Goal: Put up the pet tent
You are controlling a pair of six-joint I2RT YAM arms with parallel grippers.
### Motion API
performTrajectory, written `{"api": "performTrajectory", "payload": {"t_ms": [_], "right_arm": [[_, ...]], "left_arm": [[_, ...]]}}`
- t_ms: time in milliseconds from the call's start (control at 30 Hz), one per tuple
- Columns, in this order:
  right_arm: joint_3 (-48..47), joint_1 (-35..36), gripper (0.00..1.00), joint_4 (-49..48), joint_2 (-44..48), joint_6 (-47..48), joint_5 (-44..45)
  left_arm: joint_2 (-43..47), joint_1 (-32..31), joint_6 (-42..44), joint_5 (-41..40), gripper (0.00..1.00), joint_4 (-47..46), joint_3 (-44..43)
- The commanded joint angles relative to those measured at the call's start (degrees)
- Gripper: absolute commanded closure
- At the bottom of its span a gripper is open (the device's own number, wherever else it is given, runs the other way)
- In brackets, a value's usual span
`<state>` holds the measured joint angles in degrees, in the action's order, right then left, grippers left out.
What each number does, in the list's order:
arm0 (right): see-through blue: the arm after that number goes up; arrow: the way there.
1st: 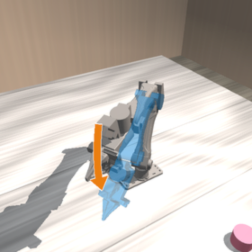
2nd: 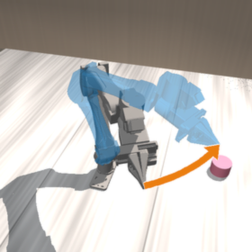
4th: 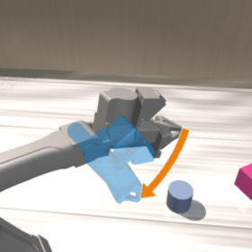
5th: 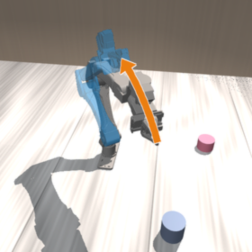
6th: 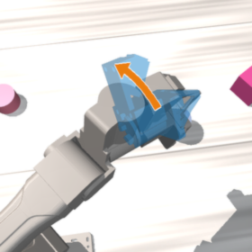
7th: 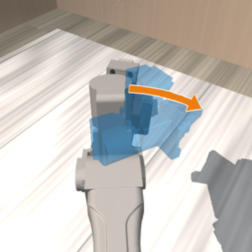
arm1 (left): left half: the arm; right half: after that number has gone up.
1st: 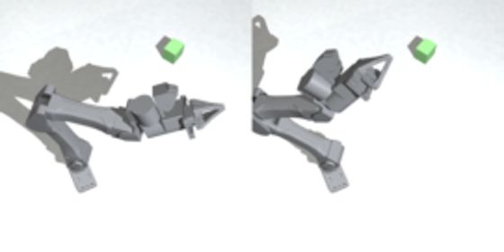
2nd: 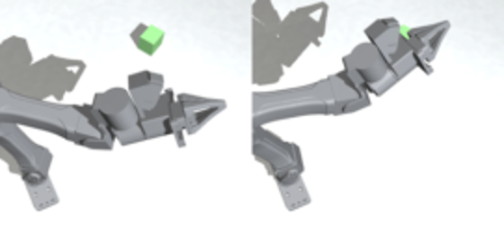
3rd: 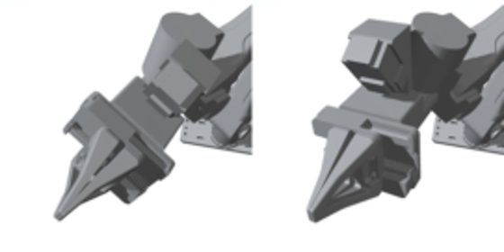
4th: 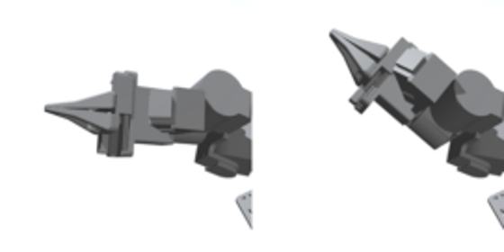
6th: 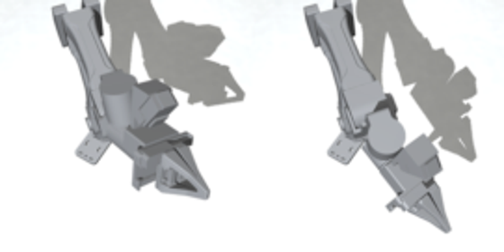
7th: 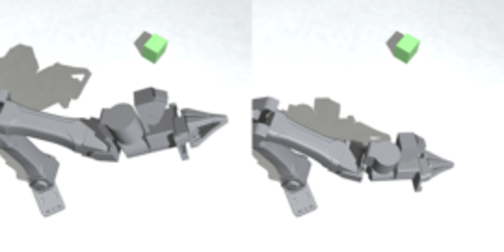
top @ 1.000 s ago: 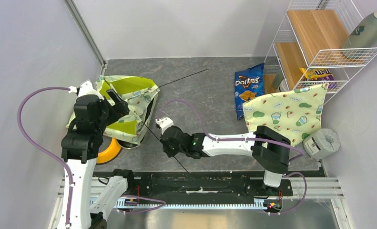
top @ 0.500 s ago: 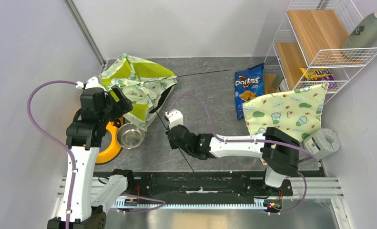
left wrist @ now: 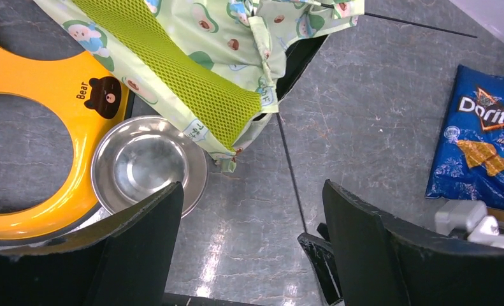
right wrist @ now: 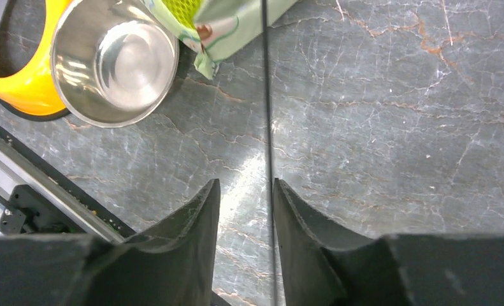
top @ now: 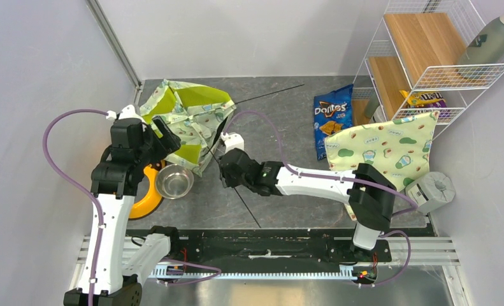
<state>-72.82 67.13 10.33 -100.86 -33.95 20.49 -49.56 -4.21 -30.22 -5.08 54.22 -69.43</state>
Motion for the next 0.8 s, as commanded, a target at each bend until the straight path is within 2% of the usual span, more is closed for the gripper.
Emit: {"api": "performTrajectory", "payload": {"t_ms": [0, 100, 200, 300, 567, 767], "right_arm": [[-3.94, -1.36, 0.47, 4.54, 1.84, -0.15, -6.19], [-3.08, -2.07, 0.33, 6.38, 3.56, 1.87, -11.43], [-2.11, -2.31, 0.27, 10.08, 4.97, 4.02, -15.38], [0.59, -2.32, 0.24, 12.05, 6.69, 5.29, -18.80], [6.35, -2.22, 0.32, 13.00, 4.28, 7.83, -25.12], [7.58, -2.18, 0.50, 11.56, 1.27, 7.46, -25.01]], "left_arm": [[0.50, 0.21, -1.73, 1.32, 0.13, -2.29, 1.00], [0.61, 0.24, -1.78, 1.41, 0.13, -2.86, 1.81], [0.97, 0.23, -1.46, 1.19, 0.08, -2.97, 2.34], [1.61, 0.25, -1.05, 0.45, 0.01, -3.02, 2.81], [3.07, 0.25, -0.10, 0.91, 0.01, -3.26, 4.16], [3.21, 0.25, -0.09, 2.61, 0.07, -3.19, 5.25]]}}
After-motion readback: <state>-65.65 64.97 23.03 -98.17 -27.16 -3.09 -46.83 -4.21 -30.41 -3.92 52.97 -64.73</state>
